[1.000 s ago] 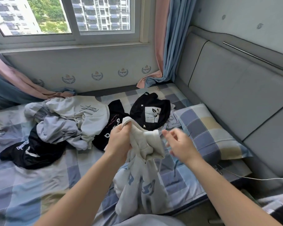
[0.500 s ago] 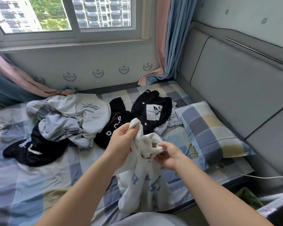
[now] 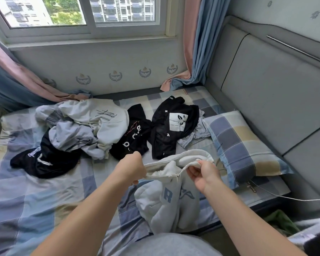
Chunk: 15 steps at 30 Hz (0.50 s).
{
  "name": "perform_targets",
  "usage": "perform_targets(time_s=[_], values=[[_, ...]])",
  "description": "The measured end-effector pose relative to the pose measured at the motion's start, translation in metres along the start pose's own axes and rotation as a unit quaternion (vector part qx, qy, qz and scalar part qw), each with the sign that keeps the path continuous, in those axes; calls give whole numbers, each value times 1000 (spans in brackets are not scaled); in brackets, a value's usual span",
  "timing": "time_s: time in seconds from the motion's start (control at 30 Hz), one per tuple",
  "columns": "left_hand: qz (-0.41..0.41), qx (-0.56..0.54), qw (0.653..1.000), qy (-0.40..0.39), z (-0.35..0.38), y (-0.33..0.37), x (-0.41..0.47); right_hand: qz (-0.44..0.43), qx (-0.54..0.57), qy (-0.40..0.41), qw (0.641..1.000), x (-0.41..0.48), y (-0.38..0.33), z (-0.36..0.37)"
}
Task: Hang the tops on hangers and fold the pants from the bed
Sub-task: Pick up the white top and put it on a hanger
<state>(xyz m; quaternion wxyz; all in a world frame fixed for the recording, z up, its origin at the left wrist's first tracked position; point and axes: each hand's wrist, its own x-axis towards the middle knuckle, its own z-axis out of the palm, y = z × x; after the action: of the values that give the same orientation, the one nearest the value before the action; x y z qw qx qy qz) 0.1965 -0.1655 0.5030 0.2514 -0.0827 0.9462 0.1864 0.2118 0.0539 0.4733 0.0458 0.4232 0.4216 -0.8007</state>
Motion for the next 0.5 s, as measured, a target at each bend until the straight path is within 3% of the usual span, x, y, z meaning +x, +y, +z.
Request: perform_targets(time_s=[0.13,0.2,0.3,0.37,0.5], values=[[27,48,997,54,1,3,7,-11,-17,-1,1000,1,12,-1],[82,-31,995,49,1,2,11,-20,-23,-2,1000,-1,16,-3],[147,-214,966,-7,3,6,9,-30,-27,0,999,-2,19,-1],[165,-175,971,14,5,9,10,-34,-27,2,999,-1,20,2],[120,26,980,159,-1,10,12,-32,-18,1,999,-1,22,3]])
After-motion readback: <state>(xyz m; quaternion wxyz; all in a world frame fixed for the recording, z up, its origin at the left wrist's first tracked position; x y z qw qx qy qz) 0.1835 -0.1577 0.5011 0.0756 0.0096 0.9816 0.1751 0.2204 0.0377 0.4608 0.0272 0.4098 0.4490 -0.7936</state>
